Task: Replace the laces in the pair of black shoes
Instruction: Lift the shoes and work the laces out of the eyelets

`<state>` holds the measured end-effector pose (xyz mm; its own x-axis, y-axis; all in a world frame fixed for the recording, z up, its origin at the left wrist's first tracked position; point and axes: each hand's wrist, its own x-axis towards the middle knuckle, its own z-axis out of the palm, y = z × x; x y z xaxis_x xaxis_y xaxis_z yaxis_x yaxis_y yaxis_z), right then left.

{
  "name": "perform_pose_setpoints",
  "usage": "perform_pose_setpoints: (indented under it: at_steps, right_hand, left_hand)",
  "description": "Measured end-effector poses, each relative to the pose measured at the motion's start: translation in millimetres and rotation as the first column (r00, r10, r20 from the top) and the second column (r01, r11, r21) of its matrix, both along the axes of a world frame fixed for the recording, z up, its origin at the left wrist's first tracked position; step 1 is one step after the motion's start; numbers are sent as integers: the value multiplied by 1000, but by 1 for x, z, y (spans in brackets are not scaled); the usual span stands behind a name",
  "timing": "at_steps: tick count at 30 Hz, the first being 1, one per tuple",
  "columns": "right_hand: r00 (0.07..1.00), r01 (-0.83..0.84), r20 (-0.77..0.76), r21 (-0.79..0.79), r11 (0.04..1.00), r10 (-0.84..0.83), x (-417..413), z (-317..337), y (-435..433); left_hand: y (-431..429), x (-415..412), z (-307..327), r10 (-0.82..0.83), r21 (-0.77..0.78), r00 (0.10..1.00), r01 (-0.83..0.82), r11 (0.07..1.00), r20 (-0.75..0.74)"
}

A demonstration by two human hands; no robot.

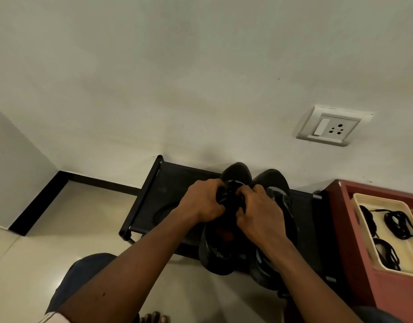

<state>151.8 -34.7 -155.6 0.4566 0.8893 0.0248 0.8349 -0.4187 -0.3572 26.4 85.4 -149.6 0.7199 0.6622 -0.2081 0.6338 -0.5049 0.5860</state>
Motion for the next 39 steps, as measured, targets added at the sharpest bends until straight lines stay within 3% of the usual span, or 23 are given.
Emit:
perform_pose_setpoints:
  at_steps: [5, 11, 18, 22, 24, 27, 29, 31, 34, 39]
  right_hand:
    - [979, -87, 187, 18, 996, 82, -6, 1, 9]
    - [971, -84, 226, 1, 996, 81, -8, 0, 14]
    - [998, -30, 58, 143, 989, 22, -8, -5, 14]
    - [988, 119, -126, 222, 968, -92, -1, -11, 17]
    - [930, 285, -302, 233, 930, -209, 8, -16, 17]
    - [743, 527, -563, 159, 835, -361, 23, -18, 16]
    - [711, 525, -613, 135, 840, -345, 25, -16, 15]
    - [797, 386, -559, 179, 905, -230, 20, -9, 13]
    - [939, 82, -343, 193, 978, -11, 12, 5, 9]
    - [983, -171, 66, 4, 985, 170, 0, 12, 8]
  left_hand:
    - [3, 1, -4, 20, -15, 1000, -20, 1000, 1]
    - [4, 1, -5, 11, -12, 1000, -11, 1000, -9]
    - [6, 2, -3, 31, -60, 999, -32, 998, -18]
    - [6, 0, -2, 34, -104, 999, -39, 994, -42]
    - [6, -1, -2, 46, -126, 998, -51, 991, -43]
    - [5, 0, -3, 68, -174, 997, -75, 982, -49]
    - [4, 1, -4, 64, -187, 996, -73, 980, -54]
    - [4, 3, -5, 63, -186, 996, -72, 980, -57]
    - [7, 4, -7, 70, -181, 996, -78, 980, -53]
    - [10, 6, -9, 52, -166, 997, -62, 984, -63]
